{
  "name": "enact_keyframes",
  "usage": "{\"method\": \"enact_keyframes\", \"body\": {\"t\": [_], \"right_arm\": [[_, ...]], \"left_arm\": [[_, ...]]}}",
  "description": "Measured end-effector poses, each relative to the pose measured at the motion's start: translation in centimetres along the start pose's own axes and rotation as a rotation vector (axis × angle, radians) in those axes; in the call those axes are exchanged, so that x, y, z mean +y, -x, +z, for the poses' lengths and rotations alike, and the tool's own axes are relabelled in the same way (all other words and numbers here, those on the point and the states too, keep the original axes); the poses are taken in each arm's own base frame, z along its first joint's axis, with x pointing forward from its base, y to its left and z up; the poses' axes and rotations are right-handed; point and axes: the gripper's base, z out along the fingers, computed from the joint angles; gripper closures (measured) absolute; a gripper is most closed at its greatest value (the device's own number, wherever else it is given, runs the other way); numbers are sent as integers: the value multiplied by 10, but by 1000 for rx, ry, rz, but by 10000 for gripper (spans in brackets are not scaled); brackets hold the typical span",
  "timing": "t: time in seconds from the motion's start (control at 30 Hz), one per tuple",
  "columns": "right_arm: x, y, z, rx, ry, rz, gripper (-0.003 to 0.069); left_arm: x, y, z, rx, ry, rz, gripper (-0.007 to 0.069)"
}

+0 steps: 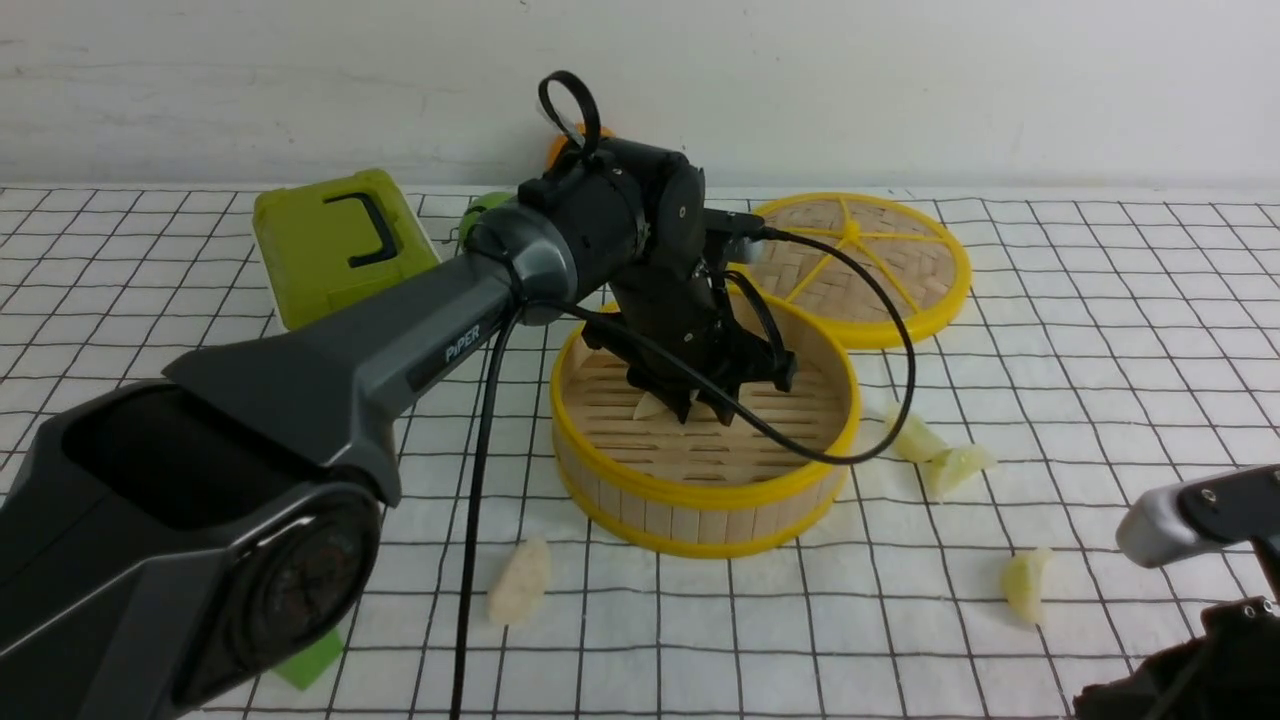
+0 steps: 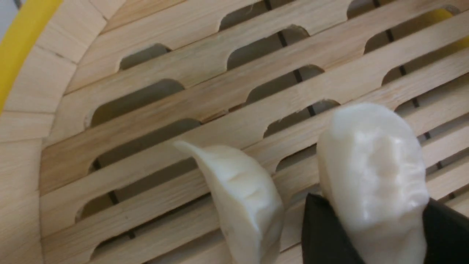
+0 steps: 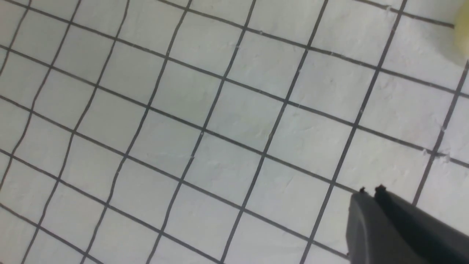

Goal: Put the dumplings into the steamer on the table with the white tablecloth.
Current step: 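Place the dumpling into the bamboo steamer basket with the left gripper, then reach for and grasp a dumpling lying on the table beside the steamer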

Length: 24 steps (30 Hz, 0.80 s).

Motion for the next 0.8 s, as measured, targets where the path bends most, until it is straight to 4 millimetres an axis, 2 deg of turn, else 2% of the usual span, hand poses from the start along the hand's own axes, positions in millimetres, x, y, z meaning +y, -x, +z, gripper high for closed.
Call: {"method": "enact_keyframes", "body": {"t": [0.17,0.33,0.53,0.6,0.7,0.73,0.8], "right_arm": [[0,0,0,-1,2,3,634],[0,0,0,-1,4,6,631],[1,0,0,-4,10,14,626],[2,1,0,-9,22,33,623],[4,2,0,-19,46,69,620],[5,2,0,-23,54,81,617],[6,3,-1,-14,63,78,607]], "left_arm": [[0,0,-1,-1,-3,-10,214],[-2,4,-14,-17,-10,-15,191],[-9,18,-82,-129,-28,-7,188],[-11,19,-112,-149,-30,-2,188],[-11,17,-145,-156,-19,8,190],[-11,13,-172,-164,1,18,197],[-9,8,-207,-181,35,29,209]]}}
